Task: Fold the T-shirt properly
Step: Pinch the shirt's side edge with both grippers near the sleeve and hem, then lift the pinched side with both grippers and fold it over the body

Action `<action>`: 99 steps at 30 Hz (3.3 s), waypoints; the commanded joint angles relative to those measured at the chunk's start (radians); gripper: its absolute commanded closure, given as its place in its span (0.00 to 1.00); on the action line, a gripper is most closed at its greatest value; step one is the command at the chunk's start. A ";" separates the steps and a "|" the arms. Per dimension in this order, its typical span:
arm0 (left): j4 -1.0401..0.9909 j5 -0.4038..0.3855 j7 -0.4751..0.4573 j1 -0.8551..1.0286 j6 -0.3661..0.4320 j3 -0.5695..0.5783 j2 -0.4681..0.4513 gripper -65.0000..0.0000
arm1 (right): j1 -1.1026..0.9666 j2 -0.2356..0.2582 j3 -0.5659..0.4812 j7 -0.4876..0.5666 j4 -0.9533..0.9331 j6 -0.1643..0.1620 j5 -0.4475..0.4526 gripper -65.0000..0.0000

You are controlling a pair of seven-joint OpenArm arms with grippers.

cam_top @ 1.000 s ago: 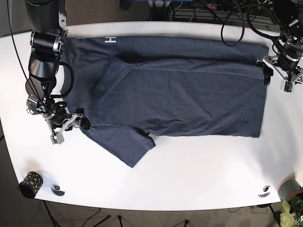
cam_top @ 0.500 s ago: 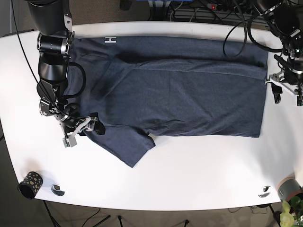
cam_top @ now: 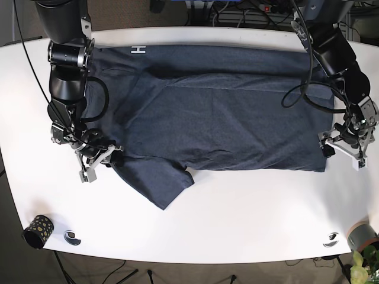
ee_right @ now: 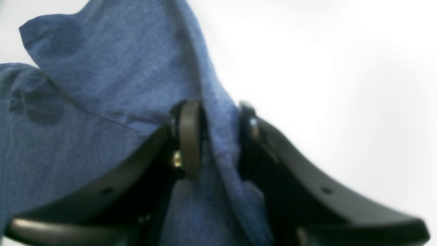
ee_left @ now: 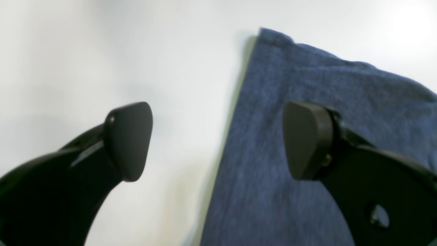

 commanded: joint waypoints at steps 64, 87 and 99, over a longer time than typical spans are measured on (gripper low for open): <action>0.193 -0.305 -0.197 0.181 -0.131 0.109 -0.058 1.00 | -0.234 0.043 0.007 -0.237 0.739 0.005 -0.002 1.00; 0.577 -0.313 -0.105 0.523 -0.134 0.041 -0.052 1.00 | -0.616 0.003 0.255 -0.388 1.198 0.013 0.004 1.00; 0.575 -0.413 -0.105 0.649 -0.134 -0.026 -0.057 1.00 | -0.754 -0.068 0.324 -0.388 1.209 0.015 0.004 1.00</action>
